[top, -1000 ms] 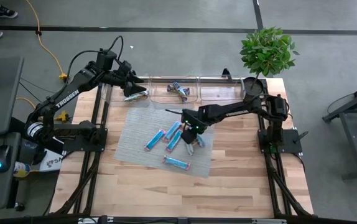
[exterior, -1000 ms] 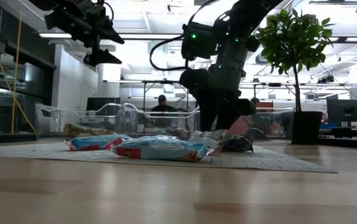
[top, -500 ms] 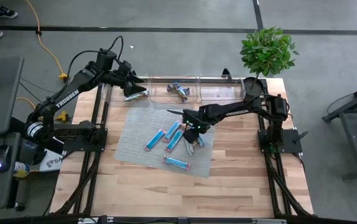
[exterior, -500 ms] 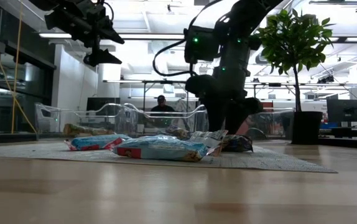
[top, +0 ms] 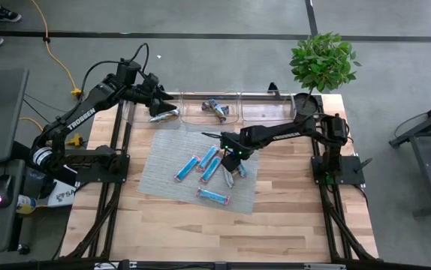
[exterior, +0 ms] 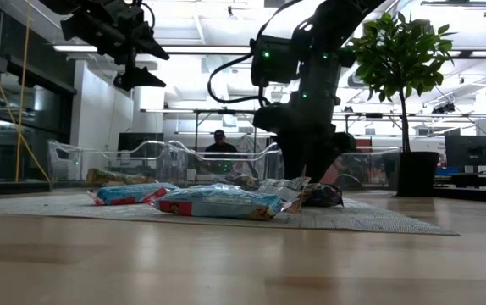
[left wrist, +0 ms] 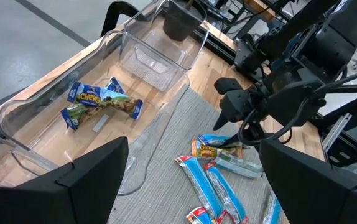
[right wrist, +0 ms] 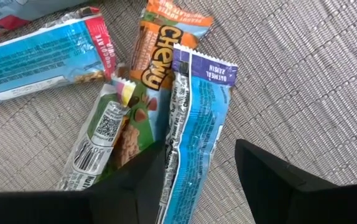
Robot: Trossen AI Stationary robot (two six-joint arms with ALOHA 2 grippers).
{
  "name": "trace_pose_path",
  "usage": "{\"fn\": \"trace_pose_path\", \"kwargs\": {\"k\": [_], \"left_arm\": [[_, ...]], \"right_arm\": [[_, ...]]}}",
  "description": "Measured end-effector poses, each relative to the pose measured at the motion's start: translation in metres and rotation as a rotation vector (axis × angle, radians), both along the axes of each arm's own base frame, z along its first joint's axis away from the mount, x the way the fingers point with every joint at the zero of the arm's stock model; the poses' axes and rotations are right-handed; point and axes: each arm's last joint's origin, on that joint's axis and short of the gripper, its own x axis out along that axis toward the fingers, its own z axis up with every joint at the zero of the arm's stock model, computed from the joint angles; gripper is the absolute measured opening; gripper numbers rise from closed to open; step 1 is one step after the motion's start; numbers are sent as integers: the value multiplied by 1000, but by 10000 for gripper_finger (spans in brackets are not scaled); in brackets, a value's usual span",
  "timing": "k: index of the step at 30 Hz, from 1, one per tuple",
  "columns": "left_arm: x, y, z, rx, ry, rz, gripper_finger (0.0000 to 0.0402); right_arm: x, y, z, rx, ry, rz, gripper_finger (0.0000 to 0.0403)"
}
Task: Pick and place Granola Bars by type
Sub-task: Put the blue granola bar into the middle transparent bin
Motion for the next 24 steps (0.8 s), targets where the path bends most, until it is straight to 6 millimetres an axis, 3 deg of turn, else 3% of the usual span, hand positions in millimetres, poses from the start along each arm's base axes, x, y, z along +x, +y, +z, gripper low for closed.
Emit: {"fn": "trace_pose_path", "kwargs": {"k": [13, 24], "left_arm": [[0, 0, 0, 0, 0, 0, 357], [0, 0, 0, 2, 2, 4, 357]], "right_arm": [[-16, -4, -15, 55, 84, -113, 181], [-14, -3, -15, 86, 55, -130, 179]]}}
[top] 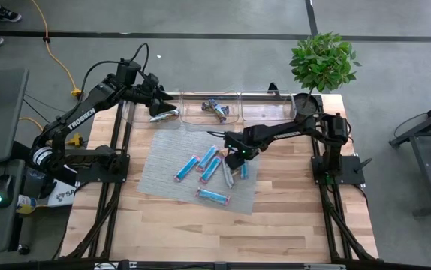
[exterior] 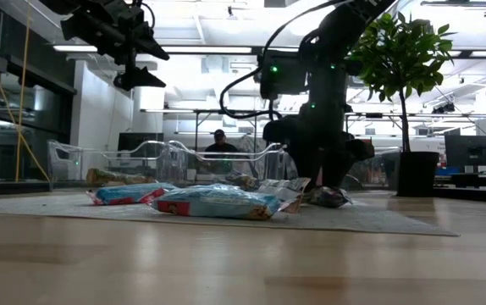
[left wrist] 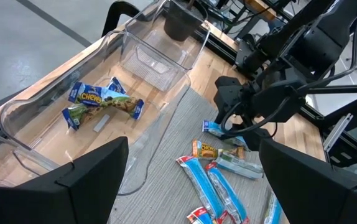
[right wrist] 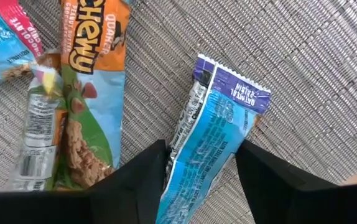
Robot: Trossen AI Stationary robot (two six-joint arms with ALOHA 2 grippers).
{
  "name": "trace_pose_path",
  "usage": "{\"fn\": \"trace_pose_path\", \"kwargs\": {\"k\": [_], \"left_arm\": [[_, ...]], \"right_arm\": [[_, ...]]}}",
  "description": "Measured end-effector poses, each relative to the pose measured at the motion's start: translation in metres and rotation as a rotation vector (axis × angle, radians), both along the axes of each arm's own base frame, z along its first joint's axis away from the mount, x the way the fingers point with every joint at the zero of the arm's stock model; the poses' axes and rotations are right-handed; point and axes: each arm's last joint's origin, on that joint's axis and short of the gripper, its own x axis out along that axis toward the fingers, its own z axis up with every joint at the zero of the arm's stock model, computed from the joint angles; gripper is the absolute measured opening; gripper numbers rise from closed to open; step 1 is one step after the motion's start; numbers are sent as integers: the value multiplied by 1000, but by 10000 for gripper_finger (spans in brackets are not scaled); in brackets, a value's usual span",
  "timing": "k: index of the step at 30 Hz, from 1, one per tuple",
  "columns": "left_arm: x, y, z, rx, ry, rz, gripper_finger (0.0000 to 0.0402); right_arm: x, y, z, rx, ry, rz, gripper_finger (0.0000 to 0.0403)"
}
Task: Pick and place Granola Bars by type
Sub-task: Put the blue granola bar into the middle transparent bin
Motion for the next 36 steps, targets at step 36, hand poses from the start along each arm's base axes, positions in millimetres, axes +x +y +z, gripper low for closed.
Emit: {"fn": "trace_pose_path", "kwargs": {"k": [36], "left_arm": [[0, 0, 0, 1, 1, 2, 357]], "right_arm": [[4, -28, 164, -152, -1138, 479, 91]]}}
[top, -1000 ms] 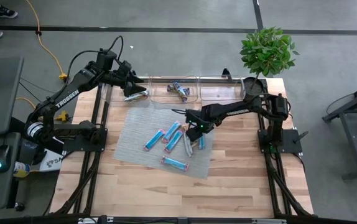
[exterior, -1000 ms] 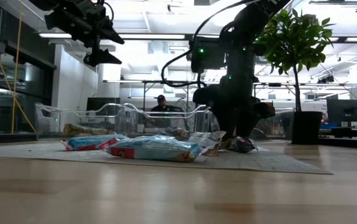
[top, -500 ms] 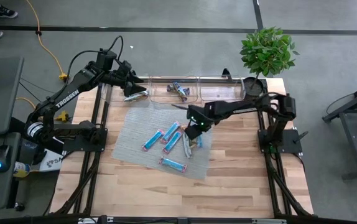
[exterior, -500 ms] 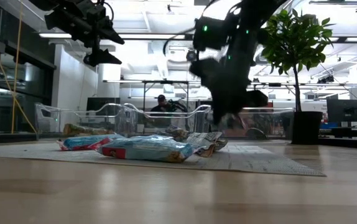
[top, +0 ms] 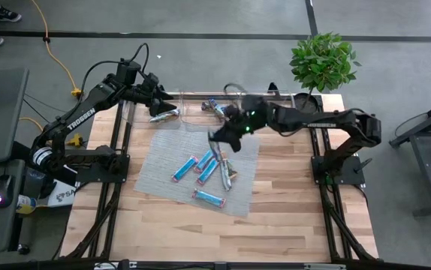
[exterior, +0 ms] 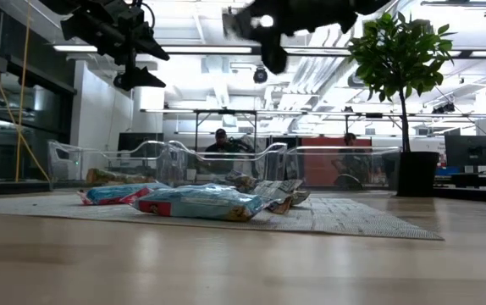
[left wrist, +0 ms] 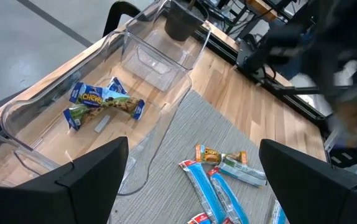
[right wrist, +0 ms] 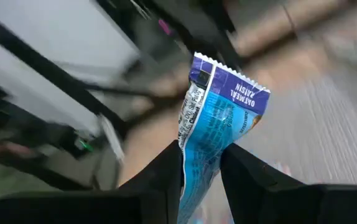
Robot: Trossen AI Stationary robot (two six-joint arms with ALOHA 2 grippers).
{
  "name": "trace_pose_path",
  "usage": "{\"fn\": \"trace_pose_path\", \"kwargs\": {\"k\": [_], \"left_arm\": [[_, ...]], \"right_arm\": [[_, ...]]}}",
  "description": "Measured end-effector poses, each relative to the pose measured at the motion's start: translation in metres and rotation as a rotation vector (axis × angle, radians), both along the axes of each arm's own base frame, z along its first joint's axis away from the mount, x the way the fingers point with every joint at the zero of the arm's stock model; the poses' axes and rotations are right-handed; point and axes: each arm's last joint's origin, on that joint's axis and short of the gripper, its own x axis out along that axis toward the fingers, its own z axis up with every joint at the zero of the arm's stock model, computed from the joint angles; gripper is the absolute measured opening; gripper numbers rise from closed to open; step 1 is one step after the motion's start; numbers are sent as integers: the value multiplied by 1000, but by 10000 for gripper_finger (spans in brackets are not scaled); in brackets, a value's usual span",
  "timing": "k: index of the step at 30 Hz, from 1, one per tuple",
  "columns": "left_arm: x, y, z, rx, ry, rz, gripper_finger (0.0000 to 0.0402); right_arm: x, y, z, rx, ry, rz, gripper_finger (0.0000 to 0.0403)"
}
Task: Pick and place Granola Bars by type
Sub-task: Put the blue granola bar into the middle transparent bin
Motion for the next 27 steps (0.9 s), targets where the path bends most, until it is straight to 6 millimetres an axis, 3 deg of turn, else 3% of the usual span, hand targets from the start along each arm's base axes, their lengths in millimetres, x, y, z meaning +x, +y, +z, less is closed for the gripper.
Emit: {"fn": "trace_pose_path", "kwargs": {"k": [5, 13, 18, 27], "left_arm": [[0, 0, 0, 1, 0, -1, 357], [0, 0, 1, 12, -6, -2, 357], [0, 0, 1, 12, -6, -3, 357], [0, 1, 1, 12, -8, -5, 357]], "right_arm": [[-1, -17, 17, -88, -192, -10, 91], [-16, -70, 4, -288, -16, -545, 91], [-17, -99, -17, -279, 56, -655, 91], [3, -135, -78, -92, 182, -680, 91]]}}
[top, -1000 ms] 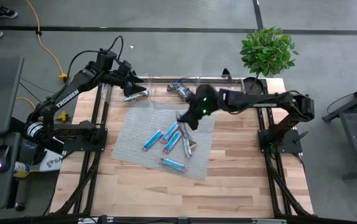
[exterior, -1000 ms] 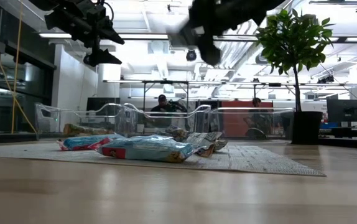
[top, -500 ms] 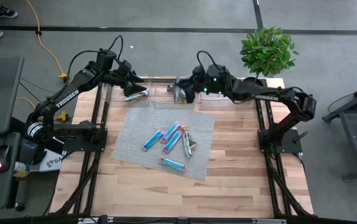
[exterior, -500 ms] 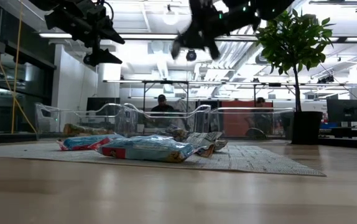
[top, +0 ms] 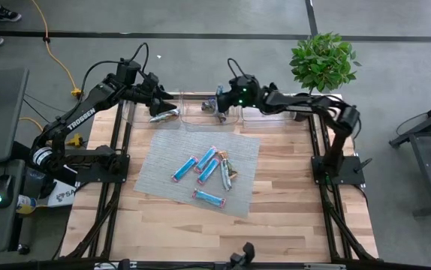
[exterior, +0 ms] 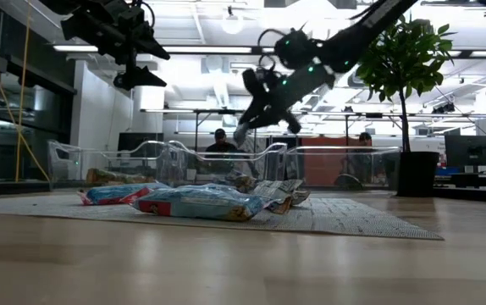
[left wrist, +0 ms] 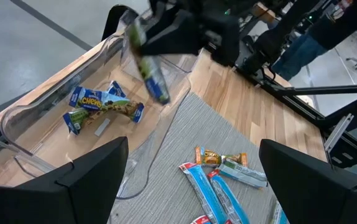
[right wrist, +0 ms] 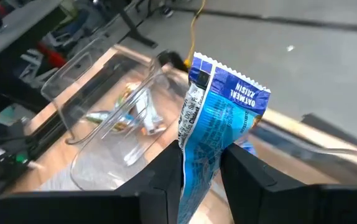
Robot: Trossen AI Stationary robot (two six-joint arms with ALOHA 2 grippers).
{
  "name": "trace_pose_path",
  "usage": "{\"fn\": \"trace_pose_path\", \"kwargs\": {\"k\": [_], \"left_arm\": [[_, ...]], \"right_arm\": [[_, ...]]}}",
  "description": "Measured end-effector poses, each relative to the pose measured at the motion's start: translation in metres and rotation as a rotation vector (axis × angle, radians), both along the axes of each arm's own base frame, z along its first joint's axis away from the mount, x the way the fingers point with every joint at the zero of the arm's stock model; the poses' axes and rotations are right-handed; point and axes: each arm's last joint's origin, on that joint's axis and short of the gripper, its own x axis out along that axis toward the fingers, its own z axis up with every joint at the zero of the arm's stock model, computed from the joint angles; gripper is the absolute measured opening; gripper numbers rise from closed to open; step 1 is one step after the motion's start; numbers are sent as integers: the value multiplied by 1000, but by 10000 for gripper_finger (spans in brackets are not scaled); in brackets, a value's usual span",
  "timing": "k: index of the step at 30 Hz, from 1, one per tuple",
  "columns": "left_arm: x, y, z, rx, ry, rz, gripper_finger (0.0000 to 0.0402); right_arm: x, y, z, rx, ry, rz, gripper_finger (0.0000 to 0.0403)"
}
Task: Pick and place Granola Bars by type
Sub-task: Put the blue granola bar into the middle transparent bin
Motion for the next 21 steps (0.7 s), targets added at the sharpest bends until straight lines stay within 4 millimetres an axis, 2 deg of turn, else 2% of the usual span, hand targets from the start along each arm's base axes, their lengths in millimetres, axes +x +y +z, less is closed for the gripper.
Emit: {"fn": "trace_pose_path", "kwargs": {"k": [6, 15, 21], "left_arm": [[0, 0, 0, -4, 4, 1, 357], [0, -1, -1, -15, 4, -7, 357], [0, -1, -1, -17, -1, -14, 357]], "right_arm": [[16, -7, -3, 7, -8, 86, 97], [16, -7, -3, 0, -8, 285, 159], [17, -2, 8, -59, -54, 370, 177]]}}
